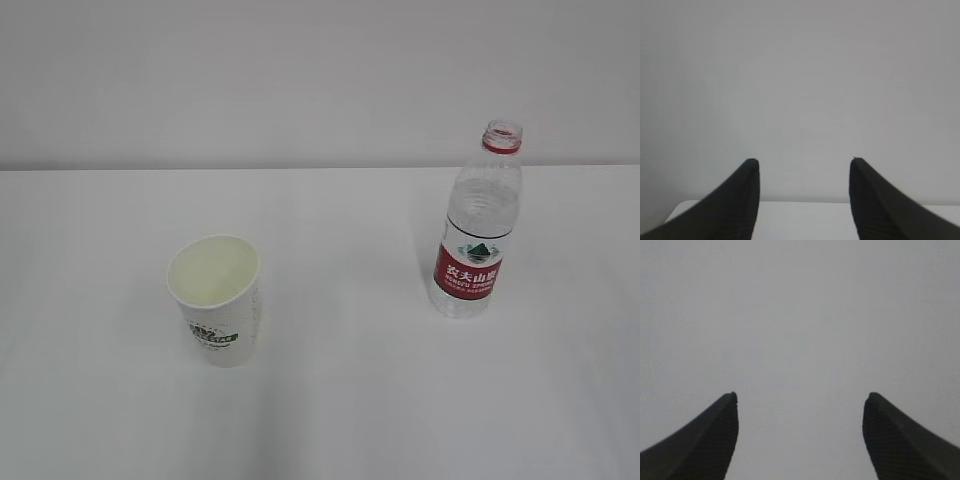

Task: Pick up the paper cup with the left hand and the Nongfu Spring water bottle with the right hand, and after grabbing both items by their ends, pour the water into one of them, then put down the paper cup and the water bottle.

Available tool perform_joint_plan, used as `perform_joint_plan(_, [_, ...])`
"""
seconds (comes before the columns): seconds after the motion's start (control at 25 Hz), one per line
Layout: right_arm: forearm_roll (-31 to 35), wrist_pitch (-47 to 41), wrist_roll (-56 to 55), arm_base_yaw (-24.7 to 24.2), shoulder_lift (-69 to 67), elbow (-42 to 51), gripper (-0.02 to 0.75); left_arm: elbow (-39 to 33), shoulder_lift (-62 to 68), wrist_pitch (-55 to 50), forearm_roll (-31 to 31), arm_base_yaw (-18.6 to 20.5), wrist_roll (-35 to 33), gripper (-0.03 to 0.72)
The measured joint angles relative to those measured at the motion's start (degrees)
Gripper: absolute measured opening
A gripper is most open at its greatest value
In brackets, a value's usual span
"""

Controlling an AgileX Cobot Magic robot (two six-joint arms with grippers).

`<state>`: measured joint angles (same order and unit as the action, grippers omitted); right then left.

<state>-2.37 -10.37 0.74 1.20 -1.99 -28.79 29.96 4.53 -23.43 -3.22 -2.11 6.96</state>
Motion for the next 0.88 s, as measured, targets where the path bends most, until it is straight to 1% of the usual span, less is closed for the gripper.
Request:
perform_joint_plan(0.2, [0.0,5.59,0.0,0.0,-3.65,0.37,0.588,-1.7,6.4,7.87,-2.37,0.0,0.0,0.416])
perform_joint_plan(0.4, [-0.04,9.93,0.0,0.0,-7.67,0.46,0.587,-2.03,12.96,12.57,-3.53,0.0,0.0,0.416])
perform_joint_plan(0.88, [-0.04,13.17,0.0,0.0,-17.95,0.46,0.588,-2.03,20.89,18.88,-3.8,0.0,0.0,0.414])
